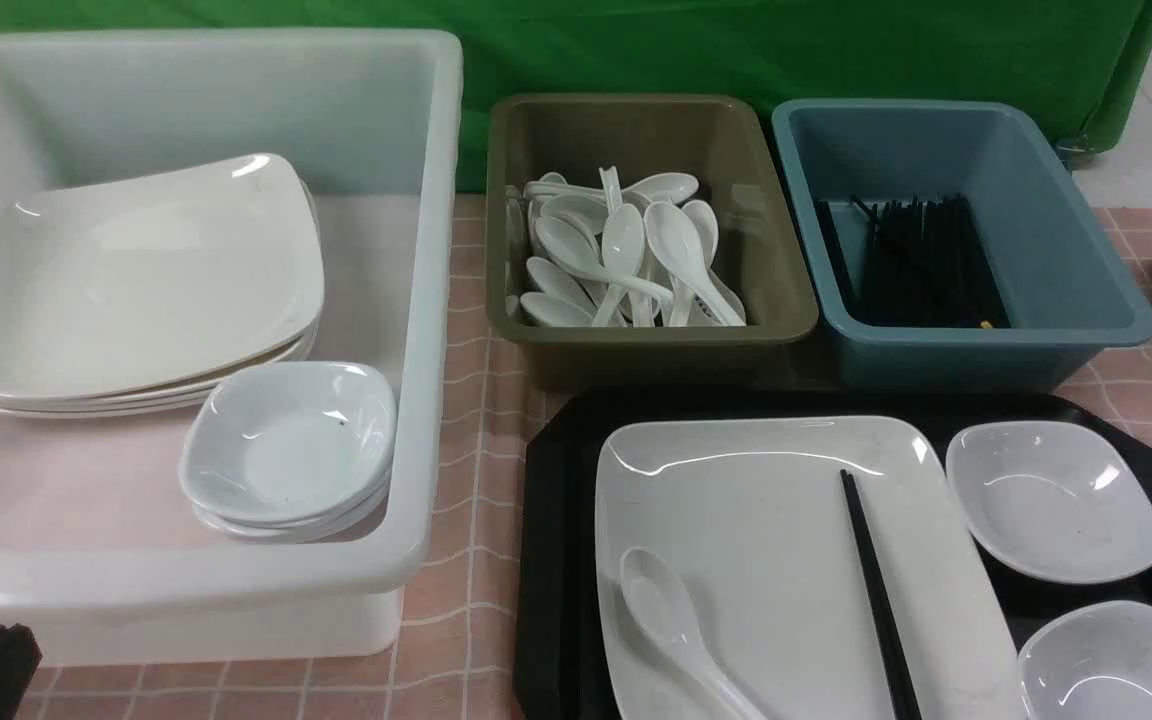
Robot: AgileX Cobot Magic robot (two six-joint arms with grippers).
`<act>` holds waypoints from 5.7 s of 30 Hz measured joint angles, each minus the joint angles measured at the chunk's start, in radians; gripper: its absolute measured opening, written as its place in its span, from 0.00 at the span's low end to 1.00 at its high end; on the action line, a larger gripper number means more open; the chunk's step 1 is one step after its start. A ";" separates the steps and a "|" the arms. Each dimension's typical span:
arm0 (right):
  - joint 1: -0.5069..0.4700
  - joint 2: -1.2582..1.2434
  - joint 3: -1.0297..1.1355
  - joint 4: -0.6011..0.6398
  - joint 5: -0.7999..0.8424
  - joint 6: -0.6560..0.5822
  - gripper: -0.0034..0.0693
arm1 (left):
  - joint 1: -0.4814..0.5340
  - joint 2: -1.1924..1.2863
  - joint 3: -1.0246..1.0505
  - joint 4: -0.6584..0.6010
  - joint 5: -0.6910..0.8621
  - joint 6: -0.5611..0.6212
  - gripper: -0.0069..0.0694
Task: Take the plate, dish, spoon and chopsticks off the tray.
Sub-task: Use the right arm to grab a pair of chopsticks from the plate, then use the right arm to put the chopsticks into the small storage box on the right
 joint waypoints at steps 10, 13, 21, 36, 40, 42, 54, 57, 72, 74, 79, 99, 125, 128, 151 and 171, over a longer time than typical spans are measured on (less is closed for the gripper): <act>0.000 0.000 0.000 0.000 0.000 0.000 0.38 | 0.000 0.000 0.000 0.000 0.000 0.000 0.12; 0.000 0.000 0.000 0.000 0.000 0.000 0.38 | 0.000 0.000 0.000 0.000 0.000 0.000 0.12; 0.000 0.000 0.000 0.000 0.000 0.000 0.38 | 0.000 0.000 0.000 0.000 0.000 0.000 0.12; 0.000 0.000 0.000 0.000 0.000 0.000 0.38 | 0.000 0.000 0.000 0.000 0.000 0.000 0.12; 0.000 0.000 0.000 0.000 0.000 0.000 0.38 | 0.000 0.000 0.000 0.000 0.000 0.000 0.12; 0.000 0.000 0.000 0.009 -0.003 0.007 0.38 | 0.000 0.000 0.000 0.000 0.000 0.000 0.12; 0.000 0.000 0.008 0.275 -0.086 0.485 0.38 | 0.000 0.000 0.000 0.000 0.000 0.000 0.12; 0.000 0.000 0.008 0.280 -0.101 0.498 0.38 | 0.000 0.000 0.000 0.000 0.000 0.000 0.12; 0.000 0.200 -0.473 0.247 -0.096 0.218 0.09 | 0.000 0.000 0.000 0.000 0.000 0.000 0.12; 0.000 0.353 -0.614 0.246 0.162 0.152 0.09 | 0.000 0.000 0.000 0.000 0.000 0.000 0.12; 0.000 0.701 -0.718 0.245 0.610 0.124 0.09 | 0.000 0.000 0.000 0.000 0.000 0.000 0.12; 0.357 1.550 -0.927 0.137 0.601 0.200 0.63 | 0.000 0.000 0.000 0.000 0.000 0.000 0.12; 0.370 1.762 -0.984 0.105 0.546 0.238 0.27 | 0.000 0.000 0.000 0.000 0.000 0.000 0.12; 0.370 1.751 -1.011 0.108 0.603 0.238 0.27 | 0.000 0.000 0.000 0.000 0.000 0.000 0.12; 0.119 1.567 -1.240 0.009 -0.255 0.254 0.27 | 0.000 0.000 0.000 0.000 0.000 0.000 0.12; 0.049 1.965 -1.397 0.009 -0.151 0.264 0.62 | 0.000 0.000 0.000 0.000 0.000 0.000 0.12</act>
